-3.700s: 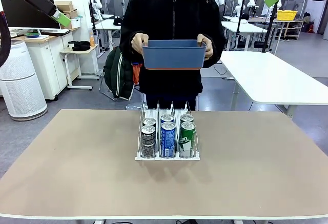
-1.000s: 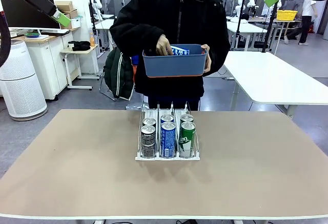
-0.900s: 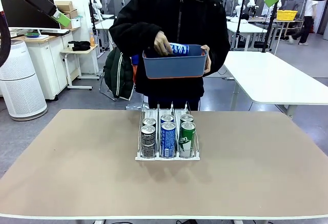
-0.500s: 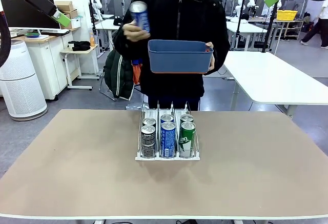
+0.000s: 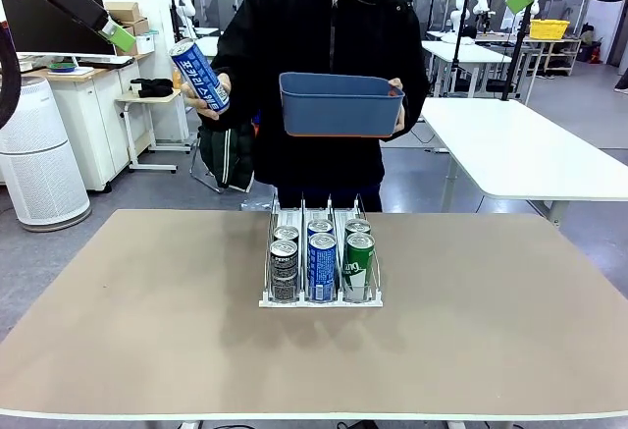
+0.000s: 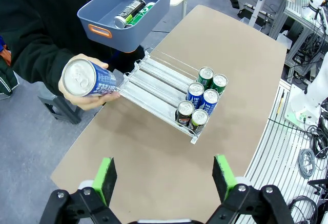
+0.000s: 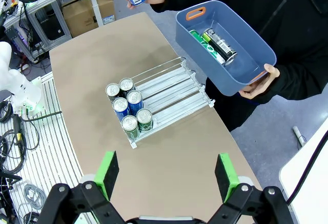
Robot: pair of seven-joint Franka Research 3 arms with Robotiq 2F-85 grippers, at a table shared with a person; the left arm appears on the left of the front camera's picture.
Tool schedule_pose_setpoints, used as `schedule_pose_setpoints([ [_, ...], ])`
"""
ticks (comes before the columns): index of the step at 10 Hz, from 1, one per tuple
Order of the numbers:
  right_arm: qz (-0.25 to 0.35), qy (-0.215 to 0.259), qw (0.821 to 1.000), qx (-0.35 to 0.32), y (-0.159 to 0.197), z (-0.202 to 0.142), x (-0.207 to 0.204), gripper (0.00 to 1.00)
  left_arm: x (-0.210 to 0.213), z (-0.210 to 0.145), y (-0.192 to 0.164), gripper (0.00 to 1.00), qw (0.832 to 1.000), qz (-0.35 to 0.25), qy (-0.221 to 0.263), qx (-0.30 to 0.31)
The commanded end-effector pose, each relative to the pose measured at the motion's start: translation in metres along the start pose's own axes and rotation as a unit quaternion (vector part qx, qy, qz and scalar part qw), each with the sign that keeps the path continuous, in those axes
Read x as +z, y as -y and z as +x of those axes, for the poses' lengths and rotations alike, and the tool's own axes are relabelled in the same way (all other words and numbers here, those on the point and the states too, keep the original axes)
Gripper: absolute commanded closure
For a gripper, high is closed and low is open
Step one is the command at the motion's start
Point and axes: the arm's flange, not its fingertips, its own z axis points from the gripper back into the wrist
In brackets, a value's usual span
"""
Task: Fill the beverage cans into the dispenser.
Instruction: Pick up the Ionic drink handed by the human.
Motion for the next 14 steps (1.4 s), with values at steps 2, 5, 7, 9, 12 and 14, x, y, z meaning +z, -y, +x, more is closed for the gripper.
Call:
schedule_pose_setpoints([
  [2, 0.004, 0.003, 1.0, 0.0, -0.0001, 0.0007, -0.001, 0.0, -0.0004, 0.0002, 0.0008, 0.0, 1.0, -0.001, 0.0, -0.001],
  [5, 0.004, 0.003, 1.0, 0.0, -0.0001, 0.0007, -0.001, 0.0, -0.0004, 0.0002, 0.0008, 0.0, 1.0, -0.001, 0.0, -0.001],
  [7, 0.004, 0.003, 1.0, 0.0, -0.0001, 0.0007, -0.001, 0.0, -0.0004, 0.0002, 0.0008, 0.0, 1.0, -0.001, 0.0, -0.001],
  [9, 0.004, 0.003, 1.0, 0.0, -0.0001, 0.0007, -0.001, 0.0, -0.0004, 0.0002, 0.0008, 0.0, 1.0, -0.001, 0.0, -0.001],
  [12, 0.004, 0.003, 1.0, 0.0, -0.0001, 0.0007, -0.001, 0.0, -0.0004, 0.0002, 0.0008, 0.0, 1.0, -0.001, 0.0, -0.001],
  [14, 0.004, 0.003, 1.0, 0.0, -0.0001, 0.0007, -0.001, 0.0, -0.0004, 0.0002, 0.0008, 0.0, 1.0, -0.001, 0.0, -0.001],
])
